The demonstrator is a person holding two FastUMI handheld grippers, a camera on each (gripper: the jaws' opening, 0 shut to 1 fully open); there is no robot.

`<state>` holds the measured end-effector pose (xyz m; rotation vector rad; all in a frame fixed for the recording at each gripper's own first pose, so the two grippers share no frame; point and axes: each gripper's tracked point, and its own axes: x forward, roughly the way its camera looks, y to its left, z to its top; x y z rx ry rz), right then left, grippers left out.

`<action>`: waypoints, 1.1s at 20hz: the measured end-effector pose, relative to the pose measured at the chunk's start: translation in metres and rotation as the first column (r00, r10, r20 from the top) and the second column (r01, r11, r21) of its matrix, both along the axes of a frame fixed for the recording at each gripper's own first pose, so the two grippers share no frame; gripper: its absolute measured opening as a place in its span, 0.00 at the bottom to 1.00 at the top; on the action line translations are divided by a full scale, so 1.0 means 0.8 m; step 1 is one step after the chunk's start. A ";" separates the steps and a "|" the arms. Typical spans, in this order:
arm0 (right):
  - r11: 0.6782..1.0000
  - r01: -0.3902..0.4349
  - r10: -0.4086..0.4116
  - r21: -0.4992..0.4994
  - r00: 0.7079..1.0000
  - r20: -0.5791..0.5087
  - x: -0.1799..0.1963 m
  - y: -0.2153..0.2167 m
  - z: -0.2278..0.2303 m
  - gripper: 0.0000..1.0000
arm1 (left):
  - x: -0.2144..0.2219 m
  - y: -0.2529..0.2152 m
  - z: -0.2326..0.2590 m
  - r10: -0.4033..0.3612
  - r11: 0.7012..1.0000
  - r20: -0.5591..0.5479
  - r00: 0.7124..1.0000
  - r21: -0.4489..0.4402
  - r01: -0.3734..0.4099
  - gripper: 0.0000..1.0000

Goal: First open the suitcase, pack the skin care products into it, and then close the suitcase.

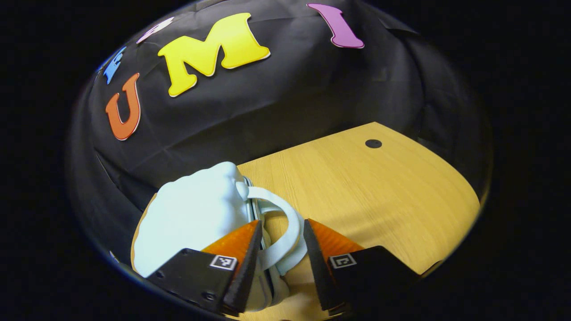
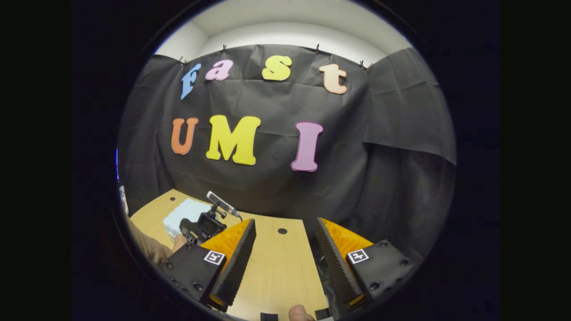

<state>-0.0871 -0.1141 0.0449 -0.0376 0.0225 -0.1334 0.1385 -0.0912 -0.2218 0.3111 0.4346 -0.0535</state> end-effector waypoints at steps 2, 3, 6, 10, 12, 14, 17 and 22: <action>1.000 -0.003 0.003 0.012 1.000 0.008 0.003 0.002 0.006 0.82 | -0.002 0.007 0.029 0.019 1.000 0.040 0.999 -0.022 -0.019 0.96; 1.000 -0.004 0.004 0.019 1.000 0.016 0.005 0.006 0.009 0.81 | -0.006 0.009 0.043 0.026 0.998 0.060 0.998 -0.052 -0.023 1.00; 0.999 -0.010 0.009 0.031 1.000 0.030 0.015 0.028 0.017 0.81 | -0.033 0.033 0.105 0.069 0.988 0.135 0.988 -0.147 -0.048 0.99; 0.998 -0.028 0.027 0.053 0.999 0.025 0.036 0.082 0.024 0.81 | -0.109 0.101 0.187 0.141 0.970 0.224 0.964 -0.224 -0.090 0.98; 0.996 -0.053 0.050 0.070 0.998 0.043 0.048 0.110 0.039 0.81 | -0.154 0.145 0.227 0.161 0.966 0.279 0.947 -0.241 -0.093 0.99; 0.995 -0.061 0.059 0.077 0.998 0.030 0.058 0.137 0.032 0.81 | -0.194 0.183 0.249 0.191 0.954 0.300 0.935 -0.282 -0.104 0.98; 0.990 -0.110 0.111 0.092 0.994 -0.001 0.066 0.195 0.025 0.81 | -0.237 0.224 0.276 0.220 0.947 0.328 0.919 -0.298 -0.121 0.98; 0.984 -0.163 0.164 0.069 0.986 -0.005 0.070 0.268 0.036 0.81 | -0.267 0.271 0.296 0.259 0.930 0.344 0.903 -0.342 -0.136 0.99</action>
